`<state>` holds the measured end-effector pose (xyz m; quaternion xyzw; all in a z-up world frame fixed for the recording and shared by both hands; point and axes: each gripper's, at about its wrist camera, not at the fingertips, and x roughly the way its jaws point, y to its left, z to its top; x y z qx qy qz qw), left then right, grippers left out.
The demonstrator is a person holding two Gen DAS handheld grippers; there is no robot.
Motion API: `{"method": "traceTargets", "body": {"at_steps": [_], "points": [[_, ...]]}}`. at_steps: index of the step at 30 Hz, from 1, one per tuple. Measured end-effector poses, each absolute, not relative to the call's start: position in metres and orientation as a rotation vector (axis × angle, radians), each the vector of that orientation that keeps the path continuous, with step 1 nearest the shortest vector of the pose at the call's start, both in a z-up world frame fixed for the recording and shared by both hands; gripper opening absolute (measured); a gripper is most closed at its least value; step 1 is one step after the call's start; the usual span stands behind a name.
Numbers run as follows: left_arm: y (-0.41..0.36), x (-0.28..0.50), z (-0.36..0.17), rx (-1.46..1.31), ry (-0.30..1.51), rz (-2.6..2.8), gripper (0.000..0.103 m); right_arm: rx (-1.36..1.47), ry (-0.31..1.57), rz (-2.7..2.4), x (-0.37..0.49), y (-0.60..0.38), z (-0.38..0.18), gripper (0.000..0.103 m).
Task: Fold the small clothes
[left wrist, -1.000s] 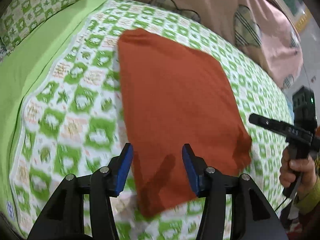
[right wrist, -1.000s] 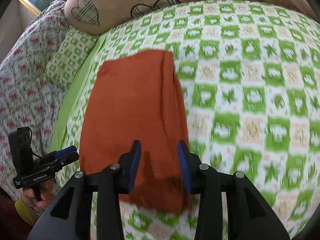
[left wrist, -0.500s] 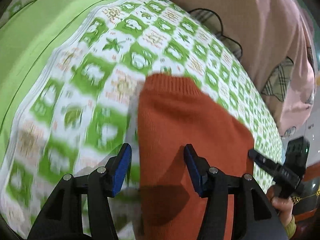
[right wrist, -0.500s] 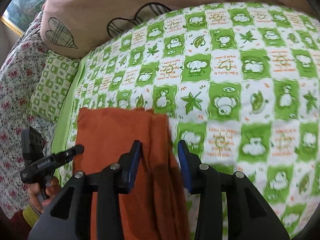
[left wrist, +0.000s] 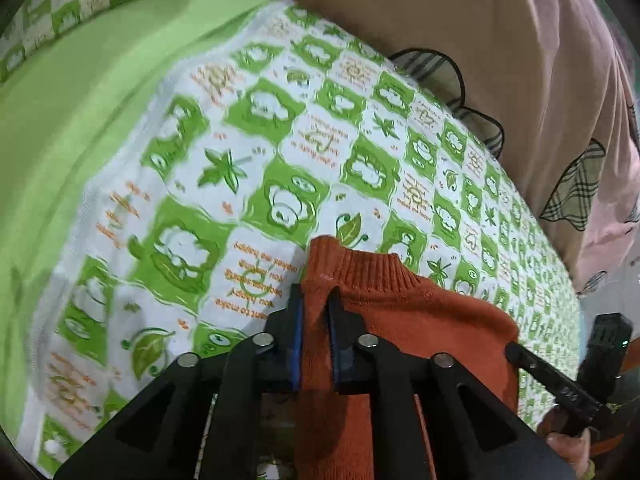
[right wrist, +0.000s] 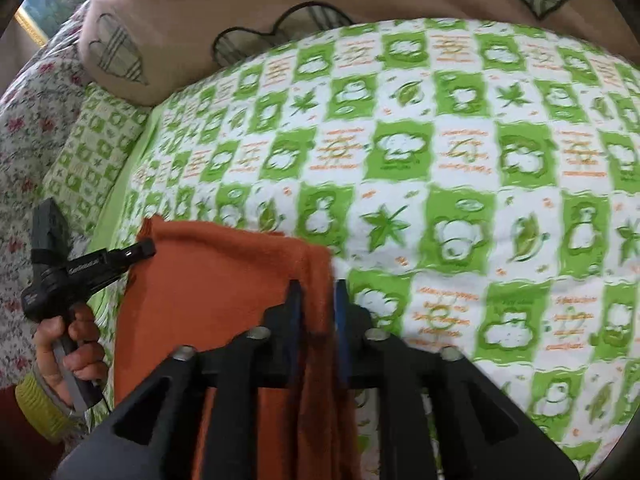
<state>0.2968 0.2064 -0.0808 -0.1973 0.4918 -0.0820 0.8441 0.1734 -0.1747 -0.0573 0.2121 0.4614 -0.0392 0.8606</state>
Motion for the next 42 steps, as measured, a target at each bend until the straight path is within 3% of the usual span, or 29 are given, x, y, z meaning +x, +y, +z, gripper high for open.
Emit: {"method": "traceTargets", "body": {"at_steps": [13, 16, 18, 26, 29, 35, 42], "points": [[0.205, 0.19, -0.035, -0.329, 1.01, -0.127, 0.023, 0.513, 0.913, -0.064, 0.096, -0.172, -0.017, 0.032], [0.194, 0.152, -0.037, -0.312, 1.038, -0.133, 0.032, 0.493, 0.93, -0.038, 0.073, -0.16, -0.014, 0.032], [0.186, 0.128, -0.039, -0.284, 1.057, -0.125, 0.047, 0.484, 0.934, -0.024, 0.061, -0.152, -0.014, 0.032], [0.163, 0.048, -0.046, -0.193, 1.107, -0.084, 0.057, 0.409, 1.005, 0.053, 0.008, -0.113, -0.025, 0.033], [0.156, 0.018, -0.047, -0.116, 1.108, -0.042, 0.066, 0.358, 1.037, 0.075, -0.007, -0.101, -0.03, 0.048], [0.145, -0.023, -0.046, 0.01, 1.097, -0.018, 0.073, 0.215, 1.041, 0.126, -0.04, -0.08, -0.03, 0.062], [0.144, -0.052, -0.043, 0.037, 1.078, 0.007, 0.08, 0.154, 1.078, 0.159, -0.075, -0.07, -0.04, 0.07]]}}
